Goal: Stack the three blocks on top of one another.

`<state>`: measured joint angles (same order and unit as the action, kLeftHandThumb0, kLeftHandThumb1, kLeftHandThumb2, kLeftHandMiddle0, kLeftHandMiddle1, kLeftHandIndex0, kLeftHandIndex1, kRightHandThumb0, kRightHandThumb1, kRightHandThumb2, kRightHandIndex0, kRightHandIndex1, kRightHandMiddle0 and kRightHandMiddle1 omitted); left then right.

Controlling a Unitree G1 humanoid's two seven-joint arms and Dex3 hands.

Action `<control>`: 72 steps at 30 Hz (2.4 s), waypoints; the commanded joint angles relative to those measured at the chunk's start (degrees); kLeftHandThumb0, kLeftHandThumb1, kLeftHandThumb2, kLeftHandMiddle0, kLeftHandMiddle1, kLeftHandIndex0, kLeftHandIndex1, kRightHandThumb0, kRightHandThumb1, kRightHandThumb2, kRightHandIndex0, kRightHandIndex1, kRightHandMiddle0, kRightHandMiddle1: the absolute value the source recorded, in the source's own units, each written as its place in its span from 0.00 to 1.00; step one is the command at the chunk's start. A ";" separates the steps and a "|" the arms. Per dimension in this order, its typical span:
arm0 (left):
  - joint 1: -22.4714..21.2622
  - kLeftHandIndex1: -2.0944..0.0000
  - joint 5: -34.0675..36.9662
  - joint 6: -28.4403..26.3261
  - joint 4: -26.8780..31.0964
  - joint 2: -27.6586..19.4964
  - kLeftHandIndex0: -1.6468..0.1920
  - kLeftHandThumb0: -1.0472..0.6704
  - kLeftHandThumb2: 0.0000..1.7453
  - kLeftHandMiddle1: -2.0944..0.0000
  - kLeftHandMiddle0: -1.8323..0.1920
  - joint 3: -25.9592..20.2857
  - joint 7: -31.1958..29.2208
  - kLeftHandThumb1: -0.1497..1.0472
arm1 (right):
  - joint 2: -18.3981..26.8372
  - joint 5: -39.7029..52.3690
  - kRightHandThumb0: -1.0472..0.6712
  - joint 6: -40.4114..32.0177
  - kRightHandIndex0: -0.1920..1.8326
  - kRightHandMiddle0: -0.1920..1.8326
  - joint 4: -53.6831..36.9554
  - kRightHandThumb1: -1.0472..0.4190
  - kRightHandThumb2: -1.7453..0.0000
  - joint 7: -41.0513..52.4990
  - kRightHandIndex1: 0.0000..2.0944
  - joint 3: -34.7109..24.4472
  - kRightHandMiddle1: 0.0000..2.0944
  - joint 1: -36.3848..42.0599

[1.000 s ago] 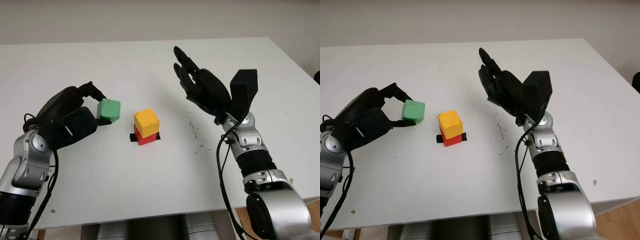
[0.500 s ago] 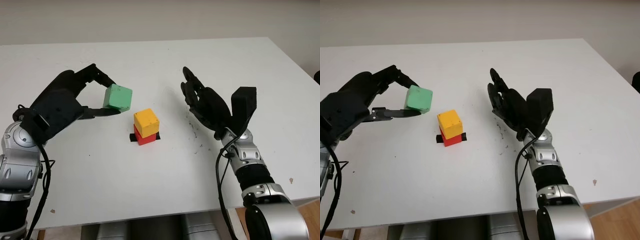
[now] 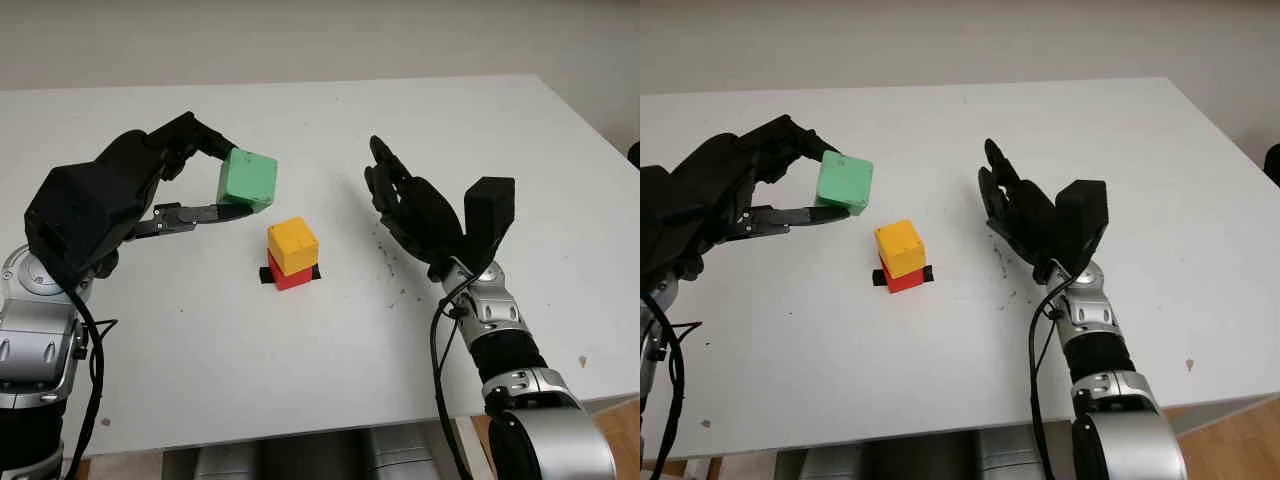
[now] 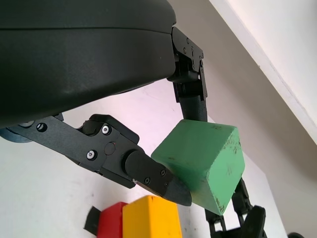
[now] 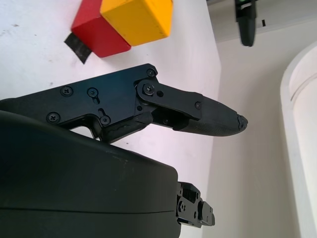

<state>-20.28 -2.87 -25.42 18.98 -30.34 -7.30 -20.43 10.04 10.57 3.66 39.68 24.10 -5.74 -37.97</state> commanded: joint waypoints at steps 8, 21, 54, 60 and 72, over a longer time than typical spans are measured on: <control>-2.15 0.25 1.37 -0.13 -1.15 1.79 0.68 0.38 0.03 0.98 0.85 1.71 0.12 0.94 | -0.39 1.35 0.18 -3.29 0.00 0.00 -5.17 0.00 0.58 -1.41 0.00 -0.76 0.00 -2.54; -1.27 0.24 -0.06 -0.11 -4.94 5.21 0.67 0.33 0.03 0.98 0.89 5.75 2.23 0.92 | -0.91 3.79 0.16 -2.38 0.00 0.00 -5.79 0.00 0.61 -0.47 0.00 -1.90 0.00 -3.93; 0.83 0.25 1.24 1.01 -6.85 9.08 0.66 0.34 0.03 0.97 0.87 6.70 4.09 0.92 | -0.58 3.11 0.17 -1.53 0.00 0.00 -5.05 0.00 0.61 0.27 0.00 -1.93 0.00 -4.11; 0.94 0.25 0.92 1.02 -7.23 9.33 0.66 0.34 0.03 0.97 0.86 7.28 4.16 0.92 | -0.57 3.34 0.17 -1.66 0.00 0.00 -4.97 0.00 0.61 0.43 0.00 -2.08 0.00 -4.06; 1.34 0.27 -0.64 0.40 -8.28 9.07 0.66 0.35 0.03 0.98 0.87 8.46 3.95 0.92 | -0.48 3.30 0.17 -1.76 0.00 0.00 -5.56 0.00 0.61 0.75 0.00 -2.01 0.00 -3.72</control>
<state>-19.37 -3.10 -24.52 11.00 -21.24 0.48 -16.42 9.33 13.81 1.50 35.12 24.78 -7.59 -40.99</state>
